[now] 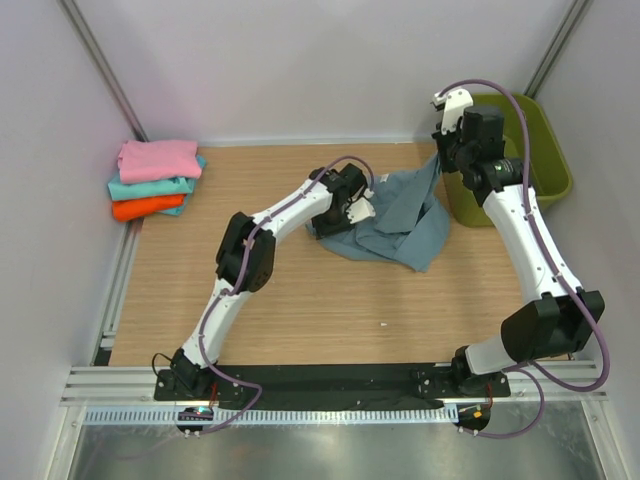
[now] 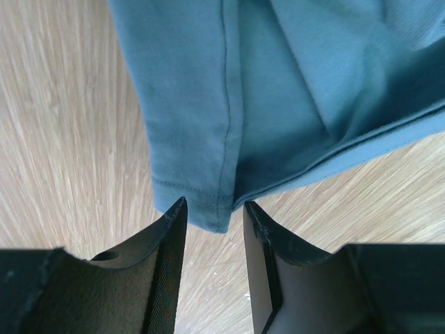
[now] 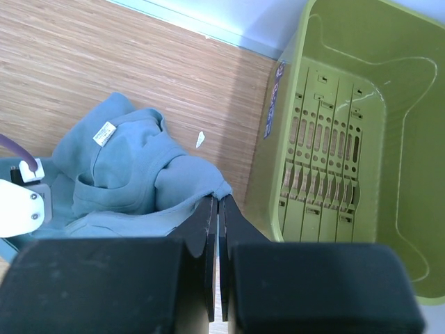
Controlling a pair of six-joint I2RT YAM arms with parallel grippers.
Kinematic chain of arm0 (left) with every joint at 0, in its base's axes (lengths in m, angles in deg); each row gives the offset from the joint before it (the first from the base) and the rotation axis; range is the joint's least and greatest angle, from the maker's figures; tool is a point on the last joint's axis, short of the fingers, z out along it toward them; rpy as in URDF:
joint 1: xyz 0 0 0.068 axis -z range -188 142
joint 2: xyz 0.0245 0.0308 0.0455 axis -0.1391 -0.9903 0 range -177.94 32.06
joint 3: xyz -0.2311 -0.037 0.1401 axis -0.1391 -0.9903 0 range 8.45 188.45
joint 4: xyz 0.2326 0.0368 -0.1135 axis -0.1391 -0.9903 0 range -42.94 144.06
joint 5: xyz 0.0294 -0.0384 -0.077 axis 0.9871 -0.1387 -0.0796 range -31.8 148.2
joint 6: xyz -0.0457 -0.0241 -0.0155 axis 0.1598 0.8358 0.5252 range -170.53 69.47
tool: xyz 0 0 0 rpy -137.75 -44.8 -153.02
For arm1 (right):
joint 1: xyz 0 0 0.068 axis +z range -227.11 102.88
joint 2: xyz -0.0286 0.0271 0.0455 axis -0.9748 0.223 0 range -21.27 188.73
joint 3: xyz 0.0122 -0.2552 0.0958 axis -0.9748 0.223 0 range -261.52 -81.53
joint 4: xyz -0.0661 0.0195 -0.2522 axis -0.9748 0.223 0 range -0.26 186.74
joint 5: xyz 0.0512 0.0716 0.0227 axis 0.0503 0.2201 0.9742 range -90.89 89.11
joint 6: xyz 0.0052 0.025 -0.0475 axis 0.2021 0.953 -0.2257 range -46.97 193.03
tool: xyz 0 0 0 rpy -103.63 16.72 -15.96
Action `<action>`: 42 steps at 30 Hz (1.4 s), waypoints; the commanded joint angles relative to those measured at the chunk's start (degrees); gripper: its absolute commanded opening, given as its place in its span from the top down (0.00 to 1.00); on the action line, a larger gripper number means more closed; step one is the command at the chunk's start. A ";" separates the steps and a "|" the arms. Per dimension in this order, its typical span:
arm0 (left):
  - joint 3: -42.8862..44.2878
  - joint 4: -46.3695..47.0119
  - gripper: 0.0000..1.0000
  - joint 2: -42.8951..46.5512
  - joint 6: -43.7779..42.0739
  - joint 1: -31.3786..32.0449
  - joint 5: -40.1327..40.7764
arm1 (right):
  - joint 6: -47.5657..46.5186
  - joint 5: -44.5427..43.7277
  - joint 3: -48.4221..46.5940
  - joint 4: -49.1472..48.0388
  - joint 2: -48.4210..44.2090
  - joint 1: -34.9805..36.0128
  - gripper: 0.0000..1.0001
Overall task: Fold and stack the t-shirts
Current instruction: Flatten the tshirt out
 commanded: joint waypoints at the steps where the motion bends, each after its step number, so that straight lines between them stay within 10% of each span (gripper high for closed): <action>1: 2.40 -0.35 0.61 0.97 -0.26 -0.87 0.23 | 1.07 0.04 0.03 -3.67 -3.02 -0.58 0.98; 18: 4.16 -2.64 0.68 -1.49 0.00 -1.40 -1.27 | 1.25 0.13 1.87 -4.02 -3.90 -1.81 0.99; 28: 4.43 -2.46 1.00 0.00 0.62 -1.84 -1.71 | 1.16 -0.14 1.44 -4.29 -3.46 -1.90 0.98; 42: 11.90 5.09 1.00 28.89 -0.96 -13.26 7.77 | 2.91 -2.25 -26.04 -3.67 4.89 -3.48 0.99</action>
